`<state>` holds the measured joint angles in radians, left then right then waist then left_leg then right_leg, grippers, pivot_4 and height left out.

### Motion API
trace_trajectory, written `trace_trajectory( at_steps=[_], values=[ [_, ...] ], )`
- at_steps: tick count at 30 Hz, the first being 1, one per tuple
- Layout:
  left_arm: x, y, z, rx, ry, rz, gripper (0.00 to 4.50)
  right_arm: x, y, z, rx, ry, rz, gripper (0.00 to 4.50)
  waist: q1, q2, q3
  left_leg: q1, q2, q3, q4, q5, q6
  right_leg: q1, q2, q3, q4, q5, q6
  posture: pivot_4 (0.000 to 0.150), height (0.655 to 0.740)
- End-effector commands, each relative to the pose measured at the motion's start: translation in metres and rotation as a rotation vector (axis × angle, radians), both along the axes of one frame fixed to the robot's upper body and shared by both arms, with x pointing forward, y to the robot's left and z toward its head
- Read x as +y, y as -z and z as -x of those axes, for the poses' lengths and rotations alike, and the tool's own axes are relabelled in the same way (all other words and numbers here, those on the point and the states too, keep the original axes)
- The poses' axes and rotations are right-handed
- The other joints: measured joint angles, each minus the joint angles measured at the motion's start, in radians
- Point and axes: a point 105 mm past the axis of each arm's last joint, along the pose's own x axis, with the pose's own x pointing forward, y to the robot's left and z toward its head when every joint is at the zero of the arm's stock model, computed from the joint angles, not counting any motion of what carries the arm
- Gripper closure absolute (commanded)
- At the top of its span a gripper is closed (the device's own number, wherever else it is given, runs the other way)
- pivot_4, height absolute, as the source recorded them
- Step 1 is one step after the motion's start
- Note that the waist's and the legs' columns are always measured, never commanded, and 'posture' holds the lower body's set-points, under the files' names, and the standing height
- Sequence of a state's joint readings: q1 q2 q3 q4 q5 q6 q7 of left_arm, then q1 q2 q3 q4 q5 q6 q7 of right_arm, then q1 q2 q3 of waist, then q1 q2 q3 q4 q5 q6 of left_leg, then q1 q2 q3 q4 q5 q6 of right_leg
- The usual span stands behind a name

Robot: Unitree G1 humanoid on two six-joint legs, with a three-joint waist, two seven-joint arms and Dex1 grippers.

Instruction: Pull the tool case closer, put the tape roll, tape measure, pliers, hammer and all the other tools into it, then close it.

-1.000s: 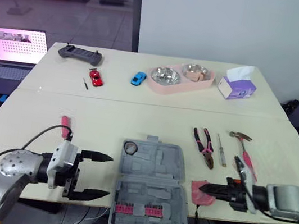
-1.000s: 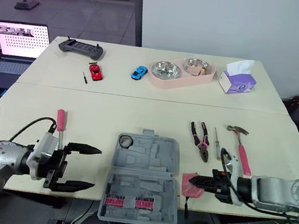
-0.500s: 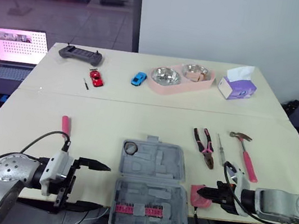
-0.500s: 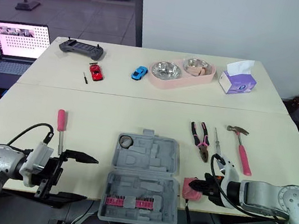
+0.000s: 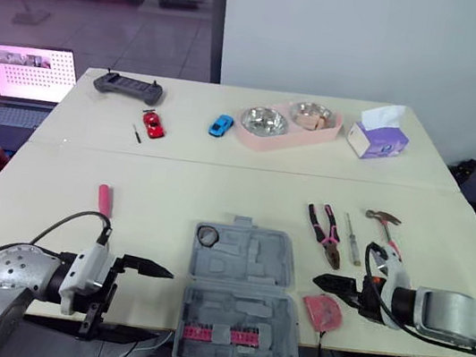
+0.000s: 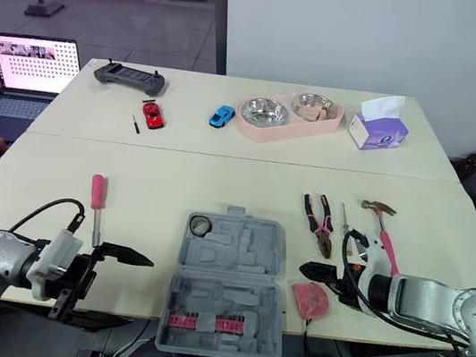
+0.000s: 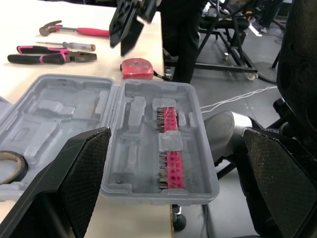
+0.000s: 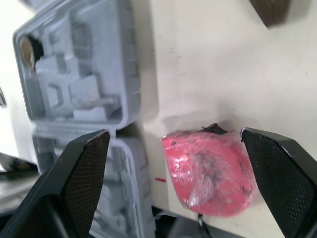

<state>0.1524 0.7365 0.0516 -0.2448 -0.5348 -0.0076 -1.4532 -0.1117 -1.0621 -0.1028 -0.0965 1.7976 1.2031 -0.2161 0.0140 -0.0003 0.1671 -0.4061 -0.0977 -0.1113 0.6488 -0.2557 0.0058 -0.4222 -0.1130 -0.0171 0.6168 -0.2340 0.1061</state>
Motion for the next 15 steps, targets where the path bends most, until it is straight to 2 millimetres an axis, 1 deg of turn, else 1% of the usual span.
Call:
trace_trajectory(
  at_steps=[1,3,4,6,9,11,13,14,15],
  values=[
    [-0.002,-0.005,0.001,-0.013,0.016,0.010,0.00,0.007,-0.024,0.006,-0.128,-0.159,0.060,0.05,0.000,0.000,0.000,0.000,0.000,0.000,0.000,0.000,0.000,0.000,0.000,0.000,0.000,0.000,0.000,0.150,0.7400],
    [-0.004,-0.006,0.001,-0.015,0.019,0.010,0.00,0.014,-0.031,0.011,-0.254,-0.335,0.170,0.05,0.000,0.001,0.000,0.000,0.000,0.000,0.000,0.000,0.000,0.000,0.001,0.000,0.000,0.000,0.000,0.150,0.7400],
    [-0.005,-0.007,0.001,-0.017,0.022,0.009,0.00,0.018,-0.032,0.015,-0.347,-0.481,0.259,0.05,-0.001,0.001,0.000,0.000,0.001,0.000,0.000,0.000,0.000,0.000,0.001,0.000,0.000,0.000,0.000,0.150,0.7400],
    [-0.006,-0.008,0.001,-0.018,0.028,0.005,0.00,0.024,-0.028,0.029,-0.477,-0.787,0.361,0.05,-0.001,0.002,0.000,0.000,0.001,0.001,0.000,0.000,0.000,-0.001,0.005,-0.002,0.000,0.001,0.004,0.150,0.7400],
    [-0.009,-0.010,0.000,-0.023,0.033,0.002,0.00,0.018,-0.017,0.040,-0.583,-1.102,0.452,0.05,-0.002,0.001,0.001,0.001,0.003,0.002,0.000,0.000,0.000,0.001,0.007,-0.002,-0.001,0.000,0.008,0.150,0.7400],
    [-0.010,-0.011,0.000,-0.025,0.035,0.003,0.00,0.012,-0.011,0.043,-0.620,-1.261,0.502,0.05,-0.002,0.001,0.001,0.002,0.003,0.002,0.000,0.000,0.000,0.002,0.007,-0.002,-0.001,0.002,0.004,0.150,0.7400],
    [-0.010,-0.010,0.001,-0.023,0.035,0.003,0.00,0.006,-0.006,0.044,-0.625,-1.398,0.515,0.05,-0.005,0.001,0.001,0.003,0.004,0.003,0.000,0.000,-0.001,0.002,0.007,0.000,-0.001,0.002,0.003,0.150,0.7400],
    [-0.010,-0.009,0.002,-0.022,0.035,0.003,0.00,0.004,-0.003,0.044,-0.618,-1.456,0.525,0.05,-0.006,0.002,0.001,0.004,0.004,0.004,0.000,0.000,-0.001,0.002,0.007,0.001,-0.001,0.001,0.000,0.150,0.7400],
    [-0.009,-0.008,0.003,-0.020,0.034,0.002,0.00,0.001,0.000,0.038,-0.614,-1.479,0.556,0.05,-0.006,0.002,0.001,0.004,0.005,0.004,0.000,-0.001,-0.001,0.002,0.007,0.002,-0.001,0.001,0.000,0.150,0.7400]
  ],
)
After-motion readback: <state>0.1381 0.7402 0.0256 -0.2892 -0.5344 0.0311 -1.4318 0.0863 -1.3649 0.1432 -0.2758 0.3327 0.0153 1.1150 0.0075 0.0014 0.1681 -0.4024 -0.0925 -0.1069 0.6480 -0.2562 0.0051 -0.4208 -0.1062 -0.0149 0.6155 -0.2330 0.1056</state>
